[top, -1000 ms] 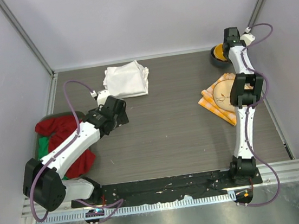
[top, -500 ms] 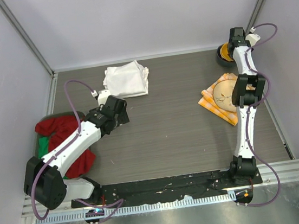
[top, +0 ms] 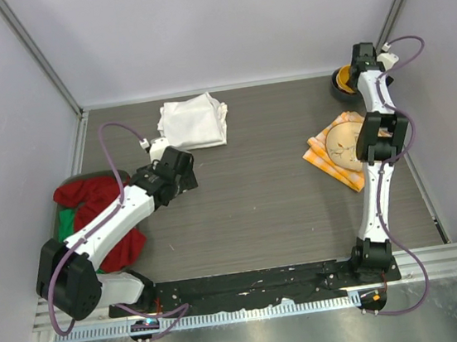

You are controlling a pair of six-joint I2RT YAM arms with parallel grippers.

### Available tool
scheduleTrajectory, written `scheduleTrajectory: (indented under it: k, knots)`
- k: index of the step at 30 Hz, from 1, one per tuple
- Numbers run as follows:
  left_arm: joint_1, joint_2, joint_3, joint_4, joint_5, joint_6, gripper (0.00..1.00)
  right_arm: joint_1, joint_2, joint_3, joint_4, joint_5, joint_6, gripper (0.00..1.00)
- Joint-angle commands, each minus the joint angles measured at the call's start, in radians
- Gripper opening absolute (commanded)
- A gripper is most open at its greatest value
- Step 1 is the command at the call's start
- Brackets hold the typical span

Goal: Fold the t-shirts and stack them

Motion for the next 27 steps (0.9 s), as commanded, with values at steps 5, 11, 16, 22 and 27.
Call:
scheduleTrajectory:
  k: [5,11,16,22,27]
  knots:
    - [-0.004,-0.045,-0.013,0.034,-0.02,-0.006,1.0,0.02,-0.291,-0.092,-0.019,0.02,-0.043,0.84]
    - [-0.004,-0.079,-0.007,0.027,-0.019,-0.009,1.0,0.095,-0.489,-0.215,-0.054,0.014,-0.054,0.89]
    - [-0.004,-0.009,0.063,-0.031,0.003,0.009,1.0,0.26,-0.699,-0.562,-0.097,-0.011,-0.018,0.91]
    - [-0.006,0.048,0.136,-0.085,0.044,0.006,1.0,0.332,-1.007,-1.038,-0.047,-0.102,0.081,0.91]
    - [-0.006,0.048,0.117,-0.07,0.102,-0.019,1.0,0.393,-1.17,-1.282,0.024,-0.198,0.081,0.92]
